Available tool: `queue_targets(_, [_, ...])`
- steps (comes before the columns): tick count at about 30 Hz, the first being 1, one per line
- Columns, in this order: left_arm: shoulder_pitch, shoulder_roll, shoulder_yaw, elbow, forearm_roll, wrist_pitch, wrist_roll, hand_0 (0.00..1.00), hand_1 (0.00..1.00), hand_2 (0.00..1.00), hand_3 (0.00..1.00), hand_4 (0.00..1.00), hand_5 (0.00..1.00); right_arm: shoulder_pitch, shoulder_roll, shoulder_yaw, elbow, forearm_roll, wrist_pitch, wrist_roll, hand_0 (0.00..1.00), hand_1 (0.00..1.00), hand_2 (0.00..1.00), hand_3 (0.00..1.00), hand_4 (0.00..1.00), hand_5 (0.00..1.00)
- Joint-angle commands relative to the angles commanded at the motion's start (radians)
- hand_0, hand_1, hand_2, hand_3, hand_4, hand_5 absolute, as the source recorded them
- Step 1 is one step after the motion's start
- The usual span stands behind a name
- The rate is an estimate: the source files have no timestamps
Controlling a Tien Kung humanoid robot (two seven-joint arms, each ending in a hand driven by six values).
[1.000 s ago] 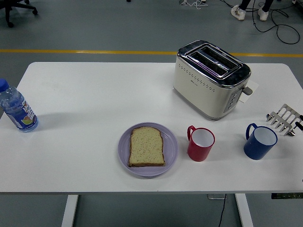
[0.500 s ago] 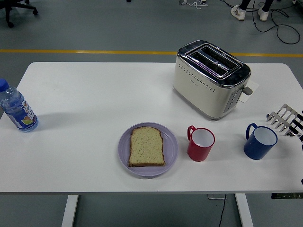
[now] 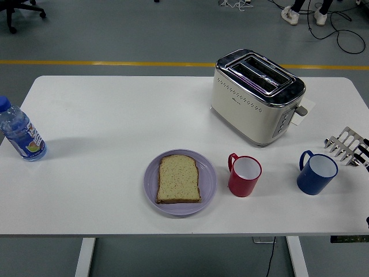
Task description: Pick up the cup,pour liquid into bread,place the cup on the desk
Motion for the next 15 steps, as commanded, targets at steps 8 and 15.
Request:
queue_targets(8, [-0.004,0.002,-0.005,0.000,0.003,0.000,0.000,0.640,0.649,0.665,0.565,0.332,0.840,0.003,0.000,0.001,0.001,0.001,-0.009,0.004,0.689,0.670,0.686,0.624,0.496,0.501])
queue_targets(15, [-0.005,0.002,-0.004,0.001,0.004,0.000,0.000,0.640,0.649,0.665,0.565,0.332,0.840,0.003,0.001,-0.002,0.000,0.001,-0.012,0.005,0.687,0.665,0.685,0.623,0.491,0.494])
